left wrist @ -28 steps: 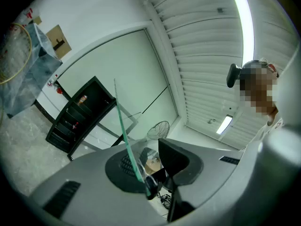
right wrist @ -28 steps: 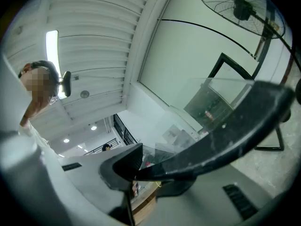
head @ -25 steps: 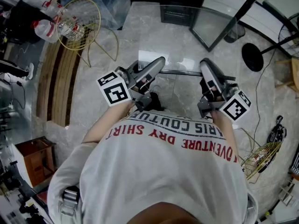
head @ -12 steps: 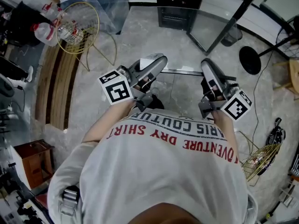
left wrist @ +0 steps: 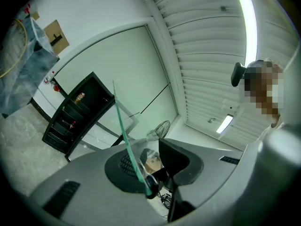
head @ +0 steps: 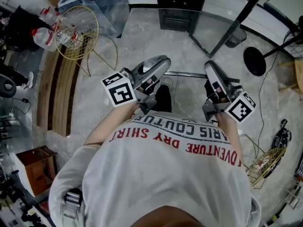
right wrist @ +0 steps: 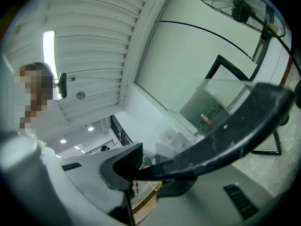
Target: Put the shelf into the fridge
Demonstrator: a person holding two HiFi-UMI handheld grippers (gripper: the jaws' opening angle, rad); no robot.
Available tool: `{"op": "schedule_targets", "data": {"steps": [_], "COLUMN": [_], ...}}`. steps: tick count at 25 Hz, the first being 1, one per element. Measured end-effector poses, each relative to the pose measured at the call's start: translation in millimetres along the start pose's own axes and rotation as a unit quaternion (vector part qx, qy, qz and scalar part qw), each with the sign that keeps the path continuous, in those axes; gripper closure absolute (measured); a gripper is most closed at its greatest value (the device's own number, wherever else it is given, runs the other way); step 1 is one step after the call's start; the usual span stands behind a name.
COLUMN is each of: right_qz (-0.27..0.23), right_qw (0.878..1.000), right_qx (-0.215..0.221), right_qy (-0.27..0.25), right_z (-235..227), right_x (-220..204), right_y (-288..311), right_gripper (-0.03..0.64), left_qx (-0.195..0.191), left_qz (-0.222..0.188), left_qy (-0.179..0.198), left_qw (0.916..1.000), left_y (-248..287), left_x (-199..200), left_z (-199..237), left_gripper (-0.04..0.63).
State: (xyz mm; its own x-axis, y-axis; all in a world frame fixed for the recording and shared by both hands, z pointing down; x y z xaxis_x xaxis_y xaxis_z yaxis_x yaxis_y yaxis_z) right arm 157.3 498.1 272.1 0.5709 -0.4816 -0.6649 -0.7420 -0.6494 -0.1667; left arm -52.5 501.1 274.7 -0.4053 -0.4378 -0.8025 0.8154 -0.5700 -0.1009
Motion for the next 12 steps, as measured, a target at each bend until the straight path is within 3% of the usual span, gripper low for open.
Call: {"op": "schedule_targets", "data": {"steps": [12], "right_qz": [-0.005], "right_qw": [1.0], "right_qx": [-0.02], "right_qy": [0.013], "right_z": [-57.2], "right_x": [34.2], "right_y": [64.6], "right_gripper": [0.528], "left_qx": [0.0], "left_qz": [0.015], "left_qy": [-0.016], "left_qw": [0.9998], "left_y": [48.7], "left_x": [39.2], "left_z": [76.0], "left_gripper": [0.489]}}
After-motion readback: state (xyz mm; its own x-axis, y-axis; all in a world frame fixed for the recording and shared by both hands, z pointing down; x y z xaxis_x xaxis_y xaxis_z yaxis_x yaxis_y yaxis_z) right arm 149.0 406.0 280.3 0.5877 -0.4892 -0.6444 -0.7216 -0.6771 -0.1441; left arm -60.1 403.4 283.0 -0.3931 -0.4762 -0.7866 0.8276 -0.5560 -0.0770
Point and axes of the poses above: the fingertips, and each gripper's own axes: y forward along the fingers, z to its left, x out of its top, the point moved 5 cm from there along -y, backward along the fingers, and after that the axes turned 6 degrees about y, right-handed, at the moved point
